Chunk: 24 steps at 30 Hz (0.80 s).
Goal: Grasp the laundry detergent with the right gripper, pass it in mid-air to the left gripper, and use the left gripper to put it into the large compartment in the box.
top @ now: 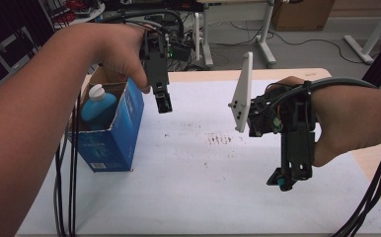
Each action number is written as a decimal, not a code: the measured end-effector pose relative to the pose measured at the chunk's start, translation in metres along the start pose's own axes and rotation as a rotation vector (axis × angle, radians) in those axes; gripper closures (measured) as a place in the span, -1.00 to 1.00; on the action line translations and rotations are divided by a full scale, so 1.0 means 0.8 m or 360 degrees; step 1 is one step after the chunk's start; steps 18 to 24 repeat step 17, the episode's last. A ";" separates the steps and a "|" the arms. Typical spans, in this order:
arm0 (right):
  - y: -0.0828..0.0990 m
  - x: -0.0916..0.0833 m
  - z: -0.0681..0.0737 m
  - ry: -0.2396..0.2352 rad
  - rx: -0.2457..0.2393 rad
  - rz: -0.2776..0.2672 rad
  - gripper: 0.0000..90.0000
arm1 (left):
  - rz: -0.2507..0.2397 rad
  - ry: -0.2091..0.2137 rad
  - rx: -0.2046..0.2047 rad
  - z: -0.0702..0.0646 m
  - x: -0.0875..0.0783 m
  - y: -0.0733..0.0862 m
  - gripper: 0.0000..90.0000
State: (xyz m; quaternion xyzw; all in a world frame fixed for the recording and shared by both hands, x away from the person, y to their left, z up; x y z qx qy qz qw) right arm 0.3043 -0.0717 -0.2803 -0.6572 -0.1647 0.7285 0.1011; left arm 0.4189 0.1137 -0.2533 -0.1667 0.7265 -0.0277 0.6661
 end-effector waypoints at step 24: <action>-0.003 0.006 -0.002 -0.0013 -0.0011 0.0012 -0.99 | -0.0014 0.0000 0.0012 0.001 0.000 -0.003 -0.96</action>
Point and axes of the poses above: each handheld gripper's, and its own axes: x roughly forward along the jaws, y roughly out of its underside, z roughly to its left, the point moved 4 cm from there along x, roughly forward along the jaws, and after that the axes turned 13 degrees about -z, right-handed, at the moved point
